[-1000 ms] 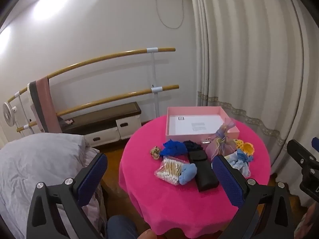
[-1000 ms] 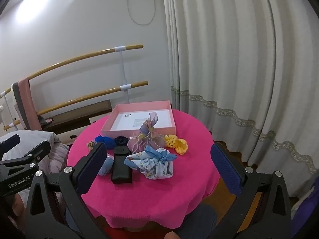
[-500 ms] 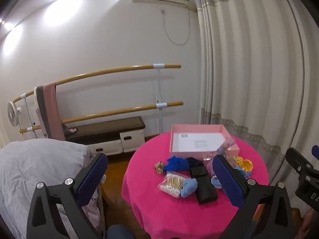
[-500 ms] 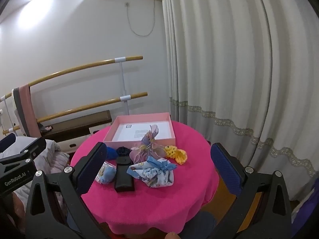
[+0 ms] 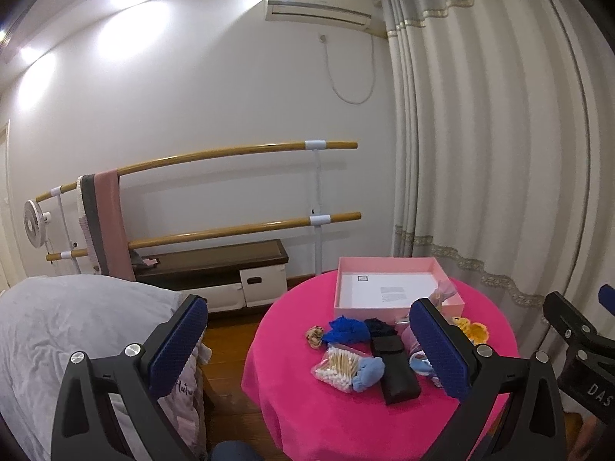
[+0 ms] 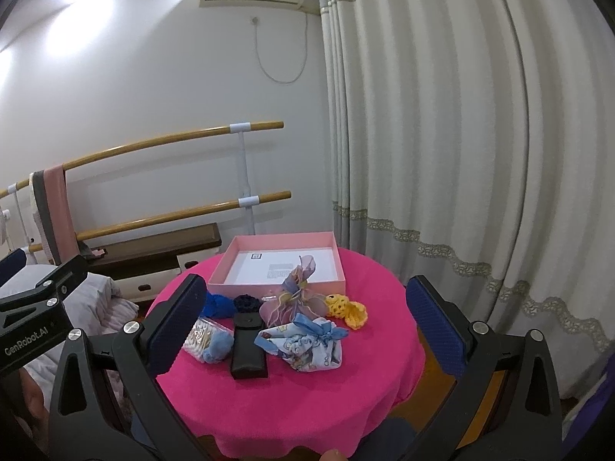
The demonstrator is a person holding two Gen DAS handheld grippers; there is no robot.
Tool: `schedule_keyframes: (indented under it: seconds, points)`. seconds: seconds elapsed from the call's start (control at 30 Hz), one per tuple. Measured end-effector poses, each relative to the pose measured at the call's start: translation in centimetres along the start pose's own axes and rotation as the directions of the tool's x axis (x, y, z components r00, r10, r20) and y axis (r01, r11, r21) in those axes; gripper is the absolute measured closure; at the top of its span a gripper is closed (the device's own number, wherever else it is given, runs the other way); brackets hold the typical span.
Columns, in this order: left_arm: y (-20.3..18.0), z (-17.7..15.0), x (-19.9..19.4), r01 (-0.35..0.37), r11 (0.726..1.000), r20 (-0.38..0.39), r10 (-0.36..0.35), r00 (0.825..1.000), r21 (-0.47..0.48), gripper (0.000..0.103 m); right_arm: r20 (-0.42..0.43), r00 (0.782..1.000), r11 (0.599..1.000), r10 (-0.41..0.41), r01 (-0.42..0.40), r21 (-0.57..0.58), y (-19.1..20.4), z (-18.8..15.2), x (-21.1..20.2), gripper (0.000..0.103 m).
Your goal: Organize soft objects
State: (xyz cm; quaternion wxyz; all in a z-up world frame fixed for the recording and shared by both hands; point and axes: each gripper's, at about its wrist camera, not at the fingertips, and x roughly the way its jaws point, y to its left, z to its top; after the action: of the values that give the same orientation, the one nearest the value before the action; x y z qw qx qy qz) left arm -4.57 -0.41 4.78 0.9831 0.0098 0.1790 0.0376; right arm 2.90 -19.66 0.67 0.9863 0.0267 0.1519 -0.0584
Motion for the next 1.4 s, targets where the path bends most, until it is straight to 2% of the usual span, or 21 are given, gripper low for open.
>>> schedule_keyframes:
  seconds: [0.4,0.87,1.07,1.4]
  points:
    - [0.6,-0.5,-0.7,0.008,1.0,0.009,-0.008,1.0,-0.017,0.0,0.012,1.0,1.0,0.001,-0.001,0.005,-0.3,0.5,0.0,0.0]
    - [0.0,-2.0,0.5,0.004,1.0,0.004,-0.004,1.0,-0.017,0.0,0.013,1.0,1.0,0.009,-0.008,-0.003,0.5,0.3,0.3,0.0]
    - [-0.1,-2.6,2.1,-0.001,1.0,-0.022,0.001,1.0,-0.012,0.0,-0.003,1.0,1.0,0.01,-0.01,-0.005,0.2,-0.1,1.1,0.0]
    - [0.1,-3.3,6.3,-0.011,1.0,-0.104,0.01,0.995,-0.016,0.0,-0.086,0.996,1.0,-0.015,0.014,-0.004,-1.2,-1.6,4.5,0.0]
